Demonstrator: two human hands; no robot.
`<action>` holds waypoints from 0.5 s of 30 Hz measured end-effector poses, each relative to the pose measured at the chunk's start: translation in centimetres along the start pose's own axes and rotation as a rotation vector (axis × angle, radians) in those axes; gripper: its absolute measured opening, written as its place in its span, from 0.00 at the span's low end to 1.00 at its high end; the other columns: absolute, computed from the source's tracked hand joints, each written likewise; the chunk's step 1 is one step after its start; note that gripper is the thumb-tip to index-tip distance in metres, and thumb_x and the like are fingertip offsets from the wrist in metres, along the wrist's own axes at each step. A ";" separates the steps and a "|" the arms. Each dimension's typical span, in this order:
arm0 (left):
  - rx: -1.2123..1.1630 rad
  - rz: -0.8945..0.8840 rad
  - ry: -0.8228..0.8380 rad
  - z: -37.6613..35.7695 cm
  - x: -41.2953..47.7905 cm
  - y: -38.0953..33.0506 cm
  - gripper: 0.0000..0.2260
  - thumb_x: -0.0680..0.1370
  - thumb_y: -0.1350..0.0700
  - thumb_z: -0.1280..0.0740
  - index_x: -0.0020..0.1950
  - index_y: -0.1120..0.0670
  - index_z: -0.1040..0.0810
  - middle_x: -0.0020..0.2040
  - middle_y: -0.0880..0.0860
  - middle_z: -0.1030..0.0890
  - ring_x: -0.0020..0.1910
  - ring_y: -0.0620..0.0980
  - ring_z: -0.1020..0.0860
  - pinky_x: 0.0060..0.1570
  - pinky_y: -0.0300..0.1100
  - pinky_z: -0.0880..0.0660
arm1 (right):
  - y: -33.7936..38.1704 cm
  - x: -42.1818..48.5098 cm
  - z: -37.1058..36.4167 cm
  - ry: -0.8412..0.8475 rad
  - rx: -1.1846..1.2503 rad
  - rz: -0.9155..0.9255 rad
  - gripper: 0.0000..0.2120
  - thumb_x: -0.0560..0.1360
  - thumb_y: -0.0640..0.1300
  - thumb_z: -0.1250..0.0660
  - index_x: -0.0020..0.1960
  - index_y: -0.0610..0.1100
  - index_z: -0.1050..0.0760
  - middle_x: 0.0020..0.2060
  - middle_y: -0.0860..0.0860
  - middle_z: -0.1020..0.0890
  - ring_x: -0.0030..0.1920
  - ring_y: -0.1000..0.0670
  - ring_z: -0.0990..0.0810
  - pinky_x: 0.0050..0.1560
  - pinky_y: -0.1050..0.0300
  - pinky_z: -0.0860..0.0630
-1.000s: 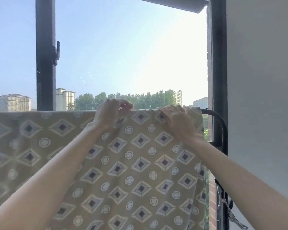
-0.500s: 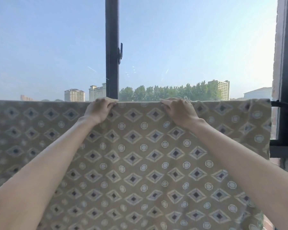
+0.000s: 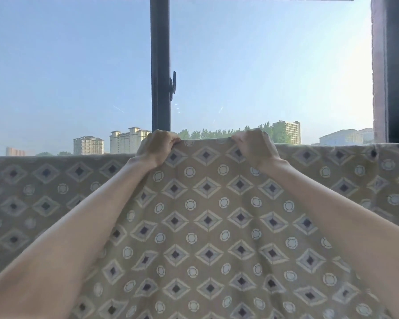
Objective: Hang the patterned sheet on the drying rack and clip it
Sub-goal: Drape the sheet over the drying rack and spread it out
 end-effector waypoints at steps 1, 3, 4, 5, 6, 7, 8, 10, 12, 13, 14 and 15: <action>-0.016 0.026 -0.005 -0.3 0.7 0.6 0.10 0.81 0.58 0.40 0.53 0.57 0.19 0.47 0.56 0.16 0.43 0.55 0.19 0.48 0.50 0.22 | -0.3 0.5 0.0 -0.033 -0.010 -0.047 0.14 0.81 0.38 0.42 0.36 0.43 0.29 0.28 0.50 0.26 0.31 0.50 0.27 0.38 0.56 0.30; -0.031 0.071 0.058 -1.9 1.6 1.6 0.10 0.81 0.56 0.40 0.53 0.55 0.19 0.48 0.55 0.16 0.43 0.54 0.19 0.46 0.46 0.23 | -1.0 1.2 -1.1 -0.065 0.025 -0.141 0.13 0.81 0.41 0.42 0.42 0.40 0.24 0.36 0.47 0.21 0.38 0.47 0.24 0.43 0.55 0.29; -0.043 0.087 0.129 -3.0 1.8 2.1 0.10 0.81 0.56 0.39 0.54 0.55 0.19 0.50 0.54 0.17 0.45 0.53 0.20 0.47 0.42 0.25 | -1.3 1.3 -1.9 -0.070 0.072 -0.170 0.10 0.81 0.41 0.42 0.46 0.41 0.23 0.40 0.47 0.20 0.43 0.48 0.22 0.48 0.54 0.27; -0.060 0.108 0.204 -4.0 2.0 2.7 0.10 0.80 0.55 0.38 0.55 0.55 0.19 0.52 0.54 0.18 0.48 0.52 0.21 0.48 0.40 0.27 | -1.5 1.2 -2.6 -0.085 0.124 -0.182 0.07 0.80 0.40 0.40 0.49 0.42 0.23 0.44 0.48 0.19 0.46 0.48 0.22 0.51 0.53 0.26; -0.082 0.134 0.262 -4.7 2.1 3.4 0.10 0.79 0.55 0.36 0.55 0.55 0.18 0.54 0.54 0.18 0.50 0.51 0.22 0.49 0.38 0.29 | -1.7 1.0 -3.1 -0.106 0.171 -0.179 0.04 0.79 0.40 0.39 0.50 0.43 0.25 0.45 0.49 0.19 0.45 0.49 0.21 0.50 0.54 0.25; -0.101 0.162 0.303 -5.1 2.2 4.3 0.08 0.78 0.54 0.34 0.52 0.55 0.17 0.54 0.53 0.18 0.51 0.51 0.22 0.49 0.39 0.29 | -1.8 0.9 -3.6 -0.111 0.194 -0.173 0.03 0.79 0.41 0.38 0.51 0.43 0.27 0.43 0.50 0.19 0.43 0.50 0.21 0.46 0.55 0.24; -0.118 0.179 0.322 -5.2 2.3 4.9 0.07 0.76 0.54 0.32 0.50 0.53 0.16 0.52 0.53 0.18 0.51 0.50 0.22 0.49 0.40 0.28 | -1.8 0.9 -4.0 -0.094 0.196 -0.168 0.03 0.79 0.43 0.38 0.52 0.44 0.28 0.39 0.50 0.20 0.38 0.50 0.21 0.43 0.54 0.23; -0.155 0.191 0.325 -5.4 2.5 5.9 0.07 0.74 0.50 0.30 0.45 0.52 0.17 0.47 0.51 0.17 0.47 0.50 0.22 0.48 0.42 0.28 | -1.8 0.8 -4.8 -0.042 0.179 -0.182 0.07 0.80 0.48 0.40 0.52 0.45 0.28 0.33 0.51 0.21 0.33 0.50 0.22 0.39 0.53 0.23; -0.212 0.201 0.309 -5.5 2.2 6.6 0.13 0.73 0.45 0.31 0.36 0.53 0.20 0.33 0.47 0.20 0.35 0.47 0.24 0.43 0.41 0.29 | -2.0 0.6 -5.1 -0.023 0.151 -0.204 0.12 0.80 0.52 0.42 0.47 0.45 0.27 0.31 0.52 0.22 0.32 0.50 0.22 0.39 0.55 0.26; -0.240 0.210 0.300 -5.5 2.0 6.9 0.19 0.73 0.42 0.33 0.29 0.54 0.26 0.26 0.46 0.25 0.28 0.47 0.28 0.39 0.41 0.29 | -2.0 0.5 -5.2 -0.013 0.113 -0.206 0.15 0.80 0.54 0.43 0.42 0.46 0.28 0.30 0.52 0.22 0.32 0.50 0.23 0.38 0.56 0.29; -0.258 0.209 0.290 -5.4 1.6 7.0 0.24 0.73 0.39 0.35 0.25 0.53 0.33 0.22 0.46 0.29 0.25 0.48 0.32 0.38 0.41 0.29 | -1.8 0.2 -5.3 -0.003 0.069 -0.201 0.18 0.80 0.56 0.45 0.38 0.47 0.29 0.30 0.52 0.23 0.31 0.50 0.24 0.38 0.57 0.31; -0.262 0.202 0.280 -5.3 1.4 7.2 0.26 0.72 0.36 0.39 0.24 0.53 0.37 0.22 0.47 0.31 0.24 0.49 0.34 0.39 0.43 0.27 | -1.7 0.0 -5.4 0.005 0.025 -0.195 0.20 0.80 0.58 0.48 0.37 0.47 0.29 0.29 0.53 0.24 0.31 0.50 0.24 0.39 0.57 0.31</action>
Point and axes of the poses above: each hand's wrist, its own x-axis towards the middle knuckle, its own z-axis out of the back of the hand, y = z × x, the point moved 9 cm from there along x, towards the middle knuckle
